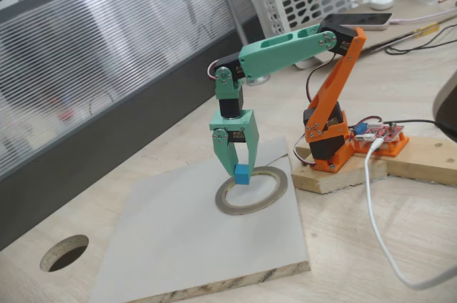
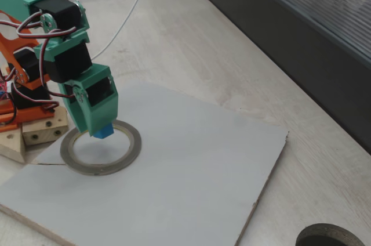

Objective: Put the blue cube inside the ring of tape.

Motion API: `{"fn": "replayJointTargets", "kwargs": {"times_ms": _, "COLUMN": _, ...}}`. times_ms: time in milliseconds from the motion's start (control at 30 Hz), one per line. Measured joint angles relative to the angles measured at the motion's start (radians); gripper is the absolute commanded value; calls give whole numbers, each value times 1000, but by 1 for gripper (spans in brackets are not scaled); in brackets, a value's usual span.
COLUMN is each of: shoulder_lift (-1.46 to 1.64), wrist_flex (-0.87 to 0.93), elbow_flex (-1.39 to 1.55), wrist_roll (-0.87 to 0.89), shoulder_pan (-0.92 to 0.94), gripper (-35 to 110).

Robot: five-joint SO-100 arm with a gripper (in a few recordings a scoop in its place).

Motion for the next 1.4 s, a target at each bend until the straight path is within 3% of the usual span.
{"fn": "replayJointTargets", "kwargs": {"times_ms": 1400, "shoulder_lift": 2, "wrist_flex": 0, "elbow_flex": 121, "wrist_roll": 8, "shoulder_pan": 0, "gripper": 2}}
